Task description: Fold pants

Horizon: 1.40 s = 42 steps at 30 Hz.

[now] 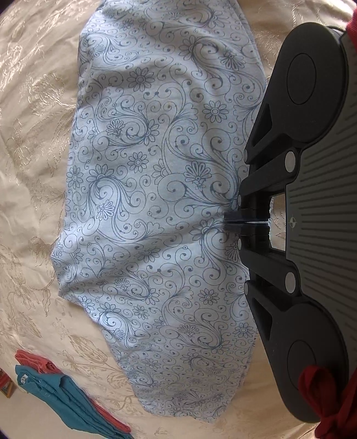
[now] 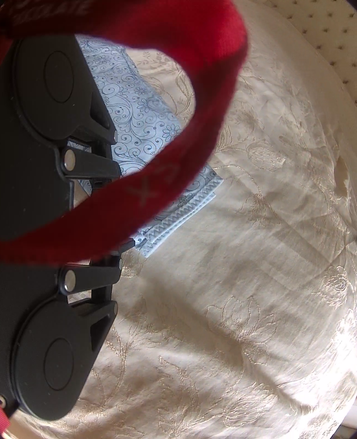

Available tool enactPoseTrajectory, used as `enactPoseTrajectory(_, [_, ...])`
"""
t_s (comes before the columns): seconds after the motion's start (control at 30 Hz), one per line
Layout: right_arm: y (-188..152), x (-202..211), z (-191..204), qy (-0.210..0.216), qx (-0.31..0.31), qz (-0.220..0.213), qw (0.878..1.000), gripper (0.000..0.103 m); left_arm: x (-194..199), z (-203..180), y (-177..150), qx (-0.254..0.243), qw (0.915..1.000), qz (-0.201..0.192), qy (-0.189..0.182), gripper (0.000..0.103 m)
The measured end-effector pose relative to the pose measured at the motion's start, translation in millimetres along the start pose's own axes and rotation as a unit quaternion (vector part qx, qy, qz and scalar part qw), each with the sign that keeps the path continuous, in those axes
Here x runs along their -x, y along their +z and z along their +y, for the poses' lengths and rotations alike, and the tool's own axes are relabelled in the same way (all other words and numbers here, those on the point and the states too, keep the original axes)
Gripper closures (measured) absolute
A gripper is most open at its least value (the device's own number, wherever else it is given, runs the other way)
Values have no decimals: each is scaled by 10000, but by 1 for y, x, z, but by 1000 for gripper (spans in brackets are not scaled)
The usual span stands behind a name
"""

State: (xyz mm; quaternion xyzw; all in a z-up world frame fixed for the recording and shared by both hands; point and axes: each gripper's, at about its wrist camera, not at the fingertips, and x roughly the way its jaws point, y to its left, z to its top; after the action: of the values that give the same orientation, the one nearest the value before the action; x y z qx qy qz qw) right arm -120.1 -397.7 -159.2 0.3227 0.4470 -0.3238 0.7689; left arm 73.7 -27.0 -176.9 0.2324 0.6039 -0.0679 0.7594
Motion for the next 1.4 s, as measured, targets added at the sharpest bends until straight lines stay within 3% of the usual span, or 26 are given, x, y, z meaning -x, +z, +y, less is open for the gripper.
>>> enactPoseTrajectory(0.2, [6, -8, -2, 107, -163, 49, 9998, 69, 0, -6, 1, -49, 10000, 16, 63, 101])
enactPoseTrajectory(0.23, [7, -9, 0, 133, -128, 54, 9998, 73, 0, -6, 1, -37, 10000, 23, 60, 101])
enactPoseTrajectory(0.27, [8, -8, 3, 140, -41, 51, 9999, 95, 0, -6, 1, -30, 10000, 28, 55, 101])
enactPoseTrajectory(0.3, [9, -6, 7, 120, 86, 49, 9999, 97, 1, -5, 2, -25, 10000, 28, 48, 101])
enactPoseTrajectory(0.43, [8, 12, 15, -145, 635, -94, 9978, 98, 3, -2, 0, 0, 10000, -20, 22, 101])
enactPoseTrajectory(0.5, [5, 3, 9, -369, 687, 73, 9969, 98, 3, -3, -2, -36, 10000, -41, 47, 100])
enactPoseTrajectory(0.57, [5, -3, -1, -134, 474, 223, 9985, 98, 4, -5, -2, -108, 9999, -60, 87, 101])
enactPoseTrajectory(0.67, [7, 5, -4, 114, 422, 110, 9990, 85, 10, -6, -2, -112, 9999, -77, 90, 100])
enactPoseTrajectory(0.83, [13, 22, -3, 302, 1037, -345, 9936, 59, 29, -2, 3, -23, 9995, -297, -60, 100])
enactPoseTrajectory(1.0, [27, 12, 3, 474, 1674, -400, 9839, 52, 34, -8, 19, 37, 9987, -497, -63, 100])
enactPoseTrajectory(1.2, [40, -11, 3, 603, 2016, -111, 9775, 52, 2, -11, 26, 20, 10000, -47, 0, 100])
enactPoseTrajectory(1.4, [45, -32, 0, 840, 2276, 273, 9697, 48, -5, -17, 24, -229, 9997, -37, 110, 101])
